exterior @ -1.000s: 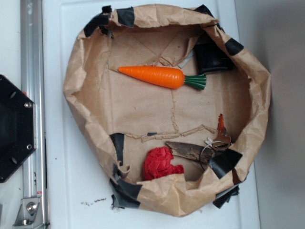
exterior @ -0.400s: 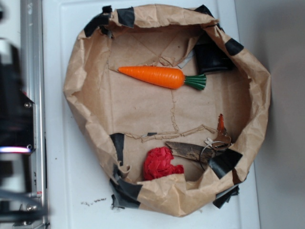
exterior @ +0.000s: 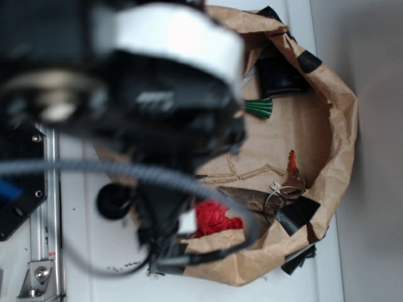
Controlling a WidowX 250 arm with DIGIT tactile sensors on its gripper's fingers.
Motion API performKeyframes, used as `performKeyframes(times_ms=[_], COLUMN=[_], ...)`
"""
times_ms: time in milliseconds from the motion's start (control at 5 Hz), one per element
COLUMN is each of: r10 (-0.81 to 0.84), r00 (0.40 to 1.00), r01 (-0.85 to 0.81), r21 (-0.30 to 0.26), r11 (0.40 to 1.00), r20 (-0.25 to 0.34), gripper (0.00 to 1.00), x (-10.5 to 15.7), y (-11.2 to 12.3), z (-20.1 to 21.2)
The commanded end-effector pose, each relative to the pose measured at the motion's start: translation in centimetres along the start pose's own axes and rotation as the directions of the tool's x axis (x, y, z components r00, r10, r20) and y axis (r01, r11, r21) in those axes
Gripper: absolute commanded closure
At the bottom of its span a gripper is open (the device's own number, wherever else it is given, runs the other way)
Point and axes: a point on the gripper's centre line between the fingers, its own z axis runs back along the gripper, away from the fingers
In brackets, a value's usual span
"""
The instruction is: Grab the wood chip.
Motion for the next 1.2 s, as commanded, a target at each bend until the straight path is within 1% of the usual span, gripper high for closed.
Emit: performKeyframes(times_ms=[0,200,400,600,800,1000], r10=[-0.014,-0.112,-0.099,-0.127,-0.174,-0.202], r00=[1.0,0.993,0.995,0.992,0.985,0.979], r01=[0.014,0.113,0.1,0.126,0.173,0.201], r21=[-0.013,-0.062,-0.062,-0.038,-0.091,-0.125], r11=[1.0,0.992,0.993,0.991,0.981,0.972], r20=[0.013,0.031,0.017,-0.024,-0.01,0.003], gripper=[0.0,0.0,0.0,0.0,0.0,0.0], x=[3.3,3.9,4.2,4.4,4.3,4.4], y=[2.6,1.4,1.9,1.6,-0.1,-2.5], z=[-3.5,-6.9,-10.2,-12.5,-13.7,-13.7])
